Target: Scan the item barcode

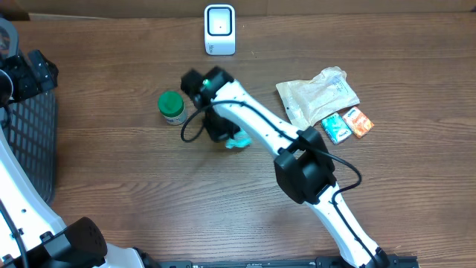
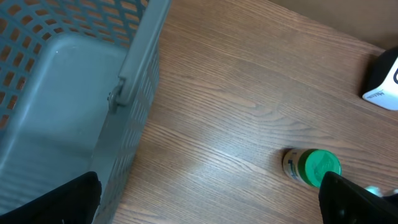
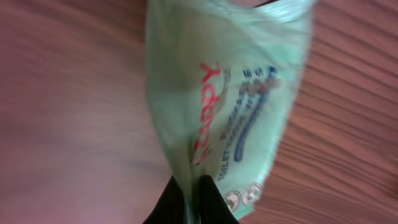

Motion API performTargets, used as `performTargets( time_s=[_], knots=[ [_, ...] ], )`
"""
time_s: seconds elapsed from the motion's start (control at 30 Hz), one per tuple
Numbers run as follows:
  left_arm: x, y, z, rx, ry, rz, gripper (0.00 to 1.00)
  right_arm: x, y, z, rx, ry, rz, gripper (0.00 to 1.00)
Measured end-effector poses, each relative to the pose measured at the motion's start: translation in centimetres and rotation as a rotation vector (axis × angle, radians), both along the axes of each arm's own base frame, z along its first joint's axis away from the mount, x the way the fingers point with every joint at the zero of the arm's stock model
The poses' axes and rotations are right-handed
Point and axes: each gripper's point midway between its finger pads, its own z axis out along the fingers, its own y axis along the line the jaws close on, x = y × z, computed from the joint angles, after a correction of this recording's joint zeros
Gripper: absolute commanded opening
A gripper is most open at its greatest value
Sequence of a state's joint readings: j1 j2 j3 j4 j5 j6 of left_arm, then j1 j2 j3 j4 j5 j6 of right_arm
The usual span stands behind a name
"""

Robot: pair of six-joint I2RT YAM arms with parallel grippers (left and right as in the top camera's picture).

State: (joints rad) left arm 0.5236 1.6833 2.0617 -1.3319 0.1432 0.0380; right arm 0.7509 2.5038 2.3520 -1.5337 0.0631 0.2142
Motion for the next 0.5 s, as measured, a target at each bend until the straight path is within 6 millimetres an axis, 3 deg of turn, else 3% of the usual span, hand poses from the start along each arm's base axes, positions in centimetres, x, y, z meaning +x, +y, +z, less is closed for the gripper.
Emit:
performTargets(
  time_s=[0.13, 0.2, 0.27, 0.33, 0.43, 0.5],
  knots=[
    [0.0, 0.0, 0.0, 0.000, 0.000, 0.000, 1.00, -0.4, 4.1, 4.9, 0.361, 0.123, -0.015, 0.04],
    [0.0, 0.0, 0.0, 0.000, 0.000, 0.000, 1.00, -0.3, 4.8, 7.3, 0.541, 0.211, -0.046, 0.04],
    [0.0, 0.0, 0.0, 0.000, 0.000, 0.000, 1.00, 0.6, 4.7, 8.4, 0.673, 0.271, -0.079, 0.04],
    [0.0, 0.0, 0.0, 0.000, 0.000, 0.000, 1.00, 1.3, 4.1, 7.9, 0.765, 0.333, -0.121, 0.04],
    [0.0, 0.0, 0.0, 0.000, 0.000, 0.000, 1.00, 0.3, 2.5, 3.2, 0.813, 0.485, -0.218, 0.04],
    [0.0, 0.0, 0.0, 0.000, 0.000, 0.000, 1.00, -0.6, 1.6, 1.4, 0.772, 0.521, -0.250, 0.07]
  ],
)
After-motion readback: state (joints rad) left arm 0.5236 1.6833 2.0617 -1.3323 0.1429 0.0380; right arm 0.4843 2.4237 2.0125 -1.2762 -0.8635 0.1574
